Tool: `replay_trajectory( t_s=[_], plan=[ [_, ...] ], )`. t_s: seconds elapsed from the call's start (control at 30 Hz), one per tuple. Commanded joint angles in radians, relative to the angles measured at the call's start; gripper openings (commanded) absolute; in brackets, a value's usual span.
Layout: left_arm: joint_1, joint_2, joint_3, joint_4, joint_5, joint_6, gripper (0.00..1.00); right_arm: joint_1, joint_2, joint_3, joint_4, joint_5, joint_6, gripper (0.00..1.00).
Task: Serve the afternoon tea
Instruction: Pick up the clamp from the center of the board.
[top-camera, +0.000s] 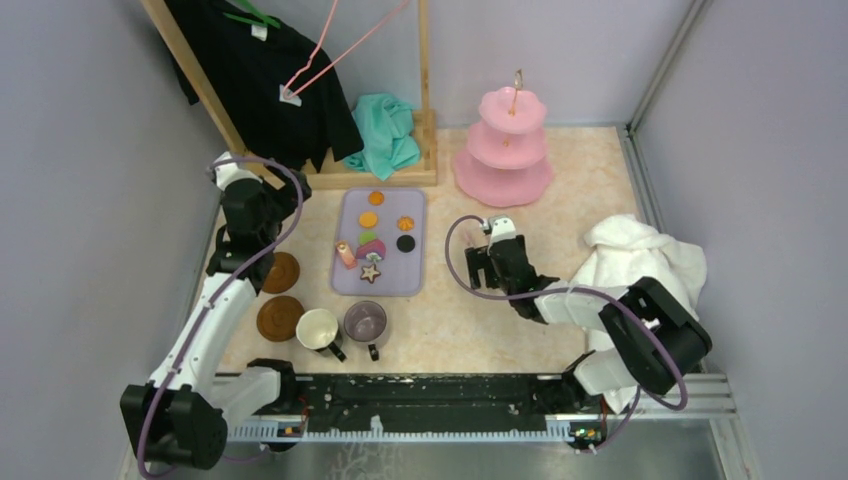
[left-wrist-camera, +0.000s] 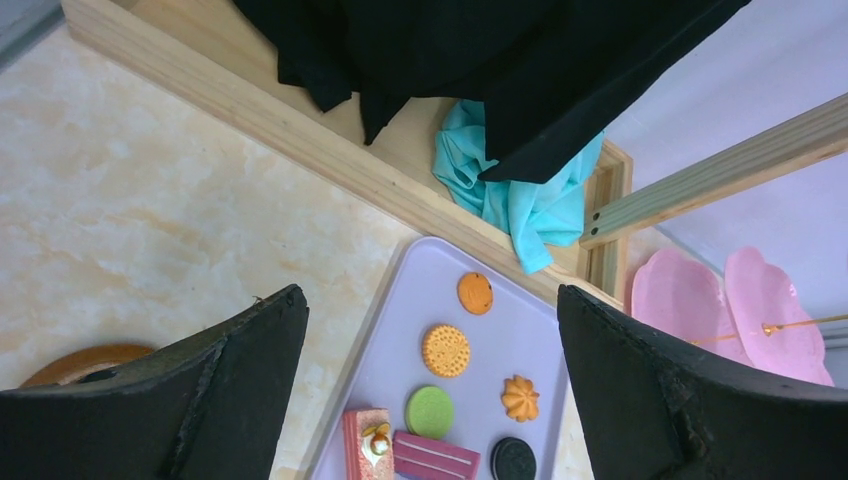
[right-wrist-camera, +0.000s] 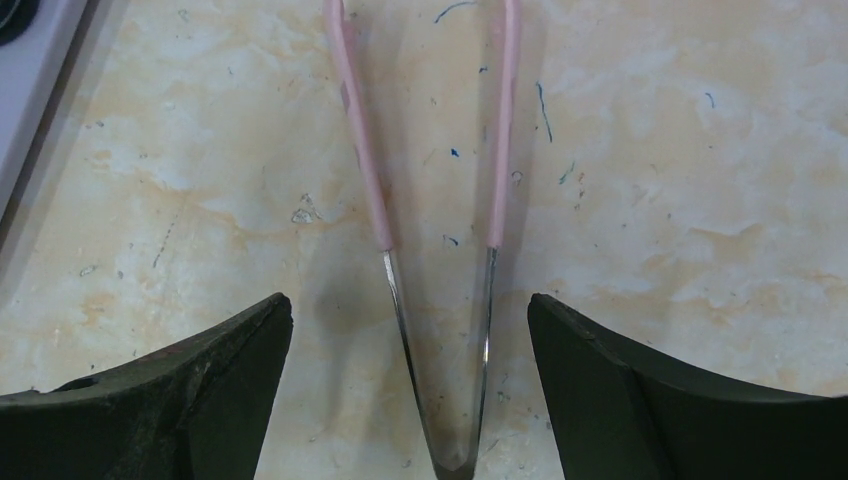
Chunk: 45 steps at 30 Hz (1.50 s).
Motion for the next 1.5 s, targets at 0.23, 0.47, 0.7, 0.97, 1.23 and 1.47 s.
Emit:
replay_trajectory(
  t_s=[0.23, 0.47, 0.7, 0.97, 1.23, 1.47],
  plan=[
    [0.005, -0.056, -0.044, -0.009, -0.047, -0.123, 0.99, 0.009, 0.076, 0.074, 0.021, -0.036, -0.025, 0.87],
    [0.005, -0.09, -0.078, 0.02, -0.061, -0.139, 0.99, 0.01, 0.096, 0.089, 0.013, -0.022, -0.018, 0.79],
    [0.005, -0.109, -0.104, 0.047, -0.059, -0.145, 0.99, 0.005, 0.127, 0.102, 0.013, -0.013, 0.004, 0.62],
    [0.005, -0.119, -0.119, 0.055, -0.059, -0.142, 0.99, -0.011, 0.133, 0.102, -0.007, -0.057, 0.025, 0.39],
    [0.005, -0.147, -0.116, 0.037, -0.064, -0.149, 0.99, -0.011, 0.079, 0.098, -0.026, -0.105, 0.008, 0.25],
    [0.005, -0.17, -0.101, 0.009, -0.032, -0.158, 0.99, -0.009, -0.026, 0.078, -0.049, -0.167, -0.012, 0.21]
  ],
)
